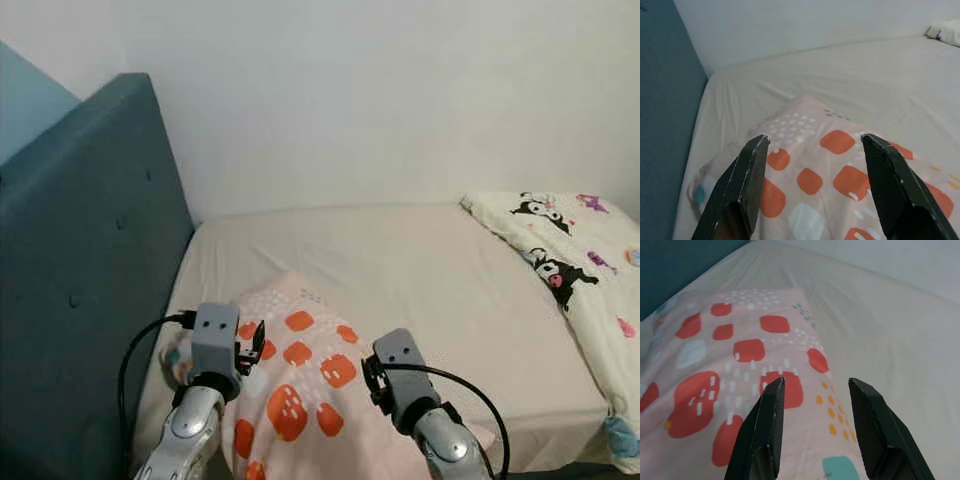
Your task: Clean up the room
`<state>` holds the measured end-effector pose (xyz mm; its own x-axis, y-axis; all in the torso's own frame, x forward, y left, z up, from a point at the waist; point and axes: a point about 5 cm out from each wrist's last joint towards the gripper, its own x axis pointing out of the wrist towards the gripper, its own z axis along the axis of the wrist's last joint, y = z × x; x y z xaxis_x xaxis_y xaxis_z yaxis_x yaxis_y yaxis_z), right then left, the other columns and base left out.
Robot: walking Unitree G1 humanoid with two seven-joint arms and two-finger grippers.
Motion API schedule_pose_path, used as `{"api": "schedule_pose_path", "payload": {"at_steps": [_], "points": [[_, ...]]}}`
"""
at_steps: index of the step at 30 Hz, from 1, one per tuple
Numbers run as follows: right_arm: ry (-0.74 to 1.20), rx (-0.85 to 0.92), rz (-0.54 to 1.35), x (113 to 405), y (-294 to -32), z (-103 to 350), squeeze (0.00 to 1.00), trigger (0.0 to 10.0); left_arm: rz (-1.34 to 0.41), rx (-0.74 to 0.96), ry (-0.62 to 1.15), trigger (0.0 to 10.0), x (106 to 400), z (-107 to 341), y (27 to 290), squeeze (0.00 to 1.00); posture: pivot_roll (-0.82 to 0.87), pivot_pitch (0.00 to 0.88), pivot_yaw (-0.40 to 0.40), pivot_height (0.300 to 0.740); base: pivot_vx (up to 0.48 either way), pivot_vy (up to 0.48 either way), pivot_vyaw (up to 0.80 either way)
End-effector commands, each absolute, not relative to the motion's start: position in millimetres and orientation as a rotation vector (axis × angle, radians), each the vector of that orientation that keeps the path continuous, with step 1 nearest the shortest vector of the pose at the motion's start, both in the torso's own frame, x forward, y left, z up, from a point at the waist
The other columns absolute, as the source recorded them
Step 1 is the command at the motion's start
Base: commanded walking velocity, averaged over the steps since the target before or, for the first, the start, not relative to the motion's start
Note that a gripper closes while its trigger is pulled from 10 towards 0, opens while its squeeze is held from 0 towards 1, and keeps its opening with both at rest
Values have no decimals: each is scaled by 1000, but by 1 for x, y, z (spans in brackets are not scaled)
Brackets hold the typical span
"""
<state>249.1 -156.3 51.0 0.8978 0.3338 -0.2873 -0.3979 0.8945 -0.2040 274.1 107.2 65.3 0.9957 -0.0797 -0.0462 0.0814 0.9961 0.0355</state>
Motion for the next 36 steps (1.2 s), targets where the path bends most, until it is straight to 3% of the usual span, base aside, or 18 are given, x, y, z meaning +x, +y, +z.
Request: {"api": "schedule_pose_path", "payload": {"at_steps": [1,18,36], "points": [[249,-258,360,252,-162,53,0,10000,-76,30,35,10000,271,65,103,0,-131,0,-89,740,0,0,0],[243,-160,130,251,-179,52,0,10000,-23,-15,36,10000,274,70,112,0,-134,0,-12,740,0,0,0],[255,-101,156,251,-170,50,0,10000,159,-51,93,10000,285,67,127,0,-133,0,-13,740,0,0,0]]}}
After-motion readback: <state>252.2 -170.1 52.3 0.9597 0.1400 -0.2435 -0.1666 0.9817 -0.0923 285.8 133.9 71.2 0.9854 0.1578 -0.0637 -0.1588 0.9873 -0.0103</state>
